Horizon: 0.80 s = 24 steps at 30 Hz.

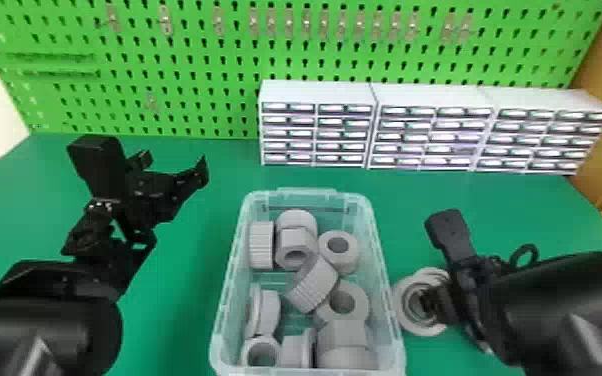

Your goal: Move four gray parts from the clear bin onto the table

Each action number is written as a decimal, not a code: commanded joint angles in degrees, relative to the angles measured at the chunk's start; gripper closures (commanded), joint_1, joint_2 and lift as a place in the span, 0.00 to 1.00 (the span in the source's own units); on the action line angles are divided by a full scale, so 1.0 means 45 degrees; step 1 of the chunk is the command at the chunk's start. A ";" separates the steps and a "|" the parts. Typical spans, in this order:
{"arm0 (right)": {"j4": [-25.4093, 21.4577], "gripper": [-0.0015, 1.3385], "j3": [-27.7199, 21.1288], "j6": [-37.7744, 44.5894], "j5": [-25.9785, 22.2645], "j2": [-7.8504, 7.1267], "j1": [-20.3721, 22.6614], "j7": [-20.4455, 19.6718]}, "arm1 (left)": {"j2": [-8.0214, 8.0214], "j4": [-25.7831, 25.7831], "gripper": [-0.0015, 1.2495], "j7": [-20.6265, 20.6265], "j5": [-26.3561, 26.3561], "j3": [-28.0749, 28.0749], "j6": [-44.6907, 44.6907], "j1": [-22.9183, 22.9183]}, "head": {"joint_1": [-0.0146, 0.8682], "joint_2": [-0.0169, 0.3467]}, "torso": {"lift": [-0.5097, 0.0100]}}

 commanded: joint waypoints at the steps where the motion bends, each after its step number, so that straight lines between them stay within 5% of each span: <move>1: 0.0577 0.83 -0.0228 0.0166 -0.0346 -0.0043 0.0008 0.0011 | -0.0022 0.0018 0.19 -0.0019 -0.0015 -0.0031 0.0028 -0.0010 | 0.78 0.14 | 0.89; 24: 0.1007 0.82 -0.0110 0.0498 0.0787 0.0055 0.0164 -0.0008 | -0.0179 0.0194 0.19 -0.0292 0.0063 -0.0129 0.0048 -0.0049 | 0.78 0.14 | 0.89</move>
